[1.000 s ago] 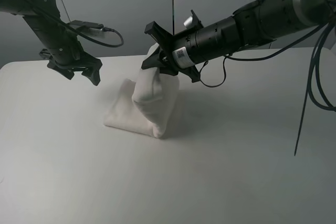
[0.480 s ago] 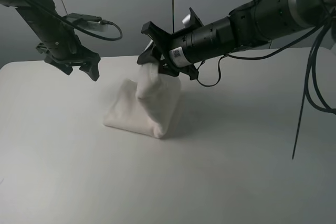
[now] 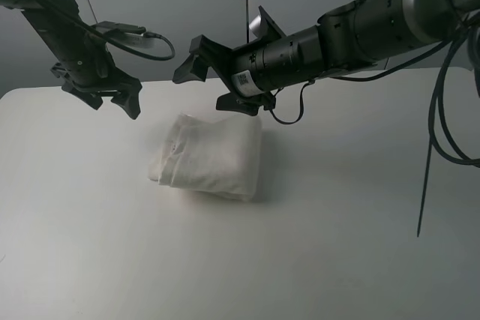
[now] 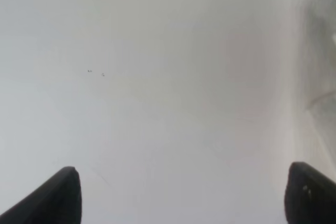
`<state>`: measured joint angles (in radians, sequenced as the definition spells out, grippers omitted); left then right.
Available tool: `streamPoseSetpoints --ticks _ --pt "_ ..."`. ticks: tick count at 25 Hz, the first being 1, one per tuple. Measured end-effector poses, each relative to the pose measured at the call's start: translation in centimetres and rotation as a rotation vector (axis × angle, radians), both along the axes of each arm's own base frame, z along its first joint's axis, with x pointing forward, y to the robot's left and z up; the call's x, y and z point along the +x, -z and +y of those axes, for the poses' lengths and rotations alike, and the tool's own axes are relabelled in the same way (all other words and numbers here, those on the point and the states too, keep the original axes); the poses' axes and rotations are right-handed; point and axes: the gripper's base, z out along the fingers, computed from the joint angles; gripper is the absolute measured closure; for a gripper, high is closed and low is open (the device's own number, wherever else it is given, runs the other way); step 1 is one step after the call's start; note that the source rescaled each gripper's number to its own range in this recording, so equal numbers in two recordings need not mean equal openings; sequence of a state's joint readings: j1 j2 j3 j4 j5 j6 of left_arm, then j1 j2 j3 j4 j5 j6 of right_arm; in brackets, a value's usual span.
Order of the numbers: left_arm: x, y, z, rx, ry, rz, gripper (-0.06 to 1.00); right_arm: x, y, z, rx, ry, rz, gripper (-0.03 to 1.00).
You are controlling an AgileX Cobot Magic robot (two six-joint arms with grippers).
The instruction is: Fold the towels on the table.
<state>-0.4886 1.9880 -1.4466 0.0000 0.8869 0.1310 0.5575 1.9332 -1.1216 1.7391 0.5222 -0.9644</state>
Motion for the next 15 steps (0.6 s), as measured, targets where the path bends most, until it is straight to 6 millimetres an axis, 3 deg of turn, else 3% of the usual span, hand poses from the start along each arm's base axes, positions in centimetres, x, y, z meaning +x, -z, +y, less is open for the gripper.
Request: streamPoseSetpoints --ticks 8,11,15 --pt "-0.4 -1.1 0.2 0.002 0.0 0.005 -0.04 -0.6 -0.3 -0.4 -0.132 -0.132 -0.113 -0.03" --pt "-0.9 -3.2 0.5 -0.021 0.0 -0.039 -0.04 -0.9 -2.1 -1.1 -0.209 -0.166 -0.221 -0.03" --pt "-2.2 -7.7 1.1 -0.071 0.0 -0.133 -0.04 -1.6 -5.5 -2.4 -0.322 -0.199 -0.381 -0.03"
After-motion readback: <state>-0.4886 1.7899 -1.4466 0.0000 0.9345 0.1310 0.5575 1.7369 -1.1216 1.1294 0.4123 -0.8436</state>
